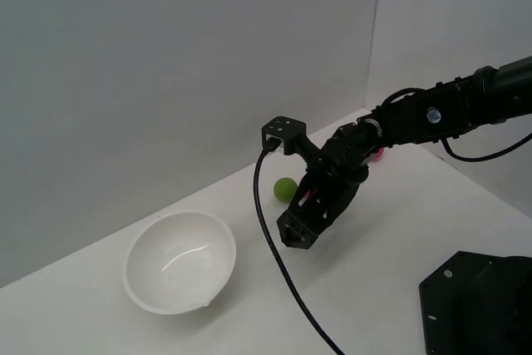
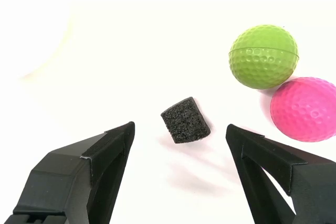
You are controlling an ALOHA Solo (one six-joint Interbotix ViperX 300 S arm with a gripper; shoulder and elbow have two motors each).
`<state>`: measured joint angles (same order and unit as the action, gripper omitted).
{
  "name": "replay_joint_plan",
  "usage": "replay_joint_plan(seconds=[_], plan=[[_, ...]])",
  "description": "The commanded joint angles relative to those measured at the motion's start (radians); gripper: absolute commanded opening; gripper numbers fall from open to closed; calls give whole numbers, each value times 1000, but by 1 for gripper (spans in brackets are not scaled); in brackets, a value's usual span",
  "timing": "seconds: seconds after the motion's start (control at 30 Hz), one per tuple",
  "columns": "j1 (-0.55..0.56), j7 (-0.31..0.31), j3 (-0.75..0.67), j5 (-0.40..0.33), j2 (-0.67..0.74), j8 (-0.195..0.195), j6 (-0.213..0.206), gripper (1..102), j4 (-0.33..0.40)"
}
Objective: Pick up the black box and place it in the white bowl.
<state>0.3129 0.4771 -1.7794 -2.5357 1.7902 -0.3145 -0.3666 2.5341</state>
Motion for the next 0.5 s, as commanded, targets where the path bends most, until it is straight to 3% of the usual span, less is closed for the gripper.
replay_joint_plan(seconds=[0.0,0.33,0.4,0.47], plan=[[21,-2,-12,28,5,-11,-12,100,-25],[31,-12,15,44,-25,-11,-12,98,-41],[31,-11,17,43,-25,-12,-12,90,-41],[32,-9,15,41,-25,-11,-12,75,-40]])
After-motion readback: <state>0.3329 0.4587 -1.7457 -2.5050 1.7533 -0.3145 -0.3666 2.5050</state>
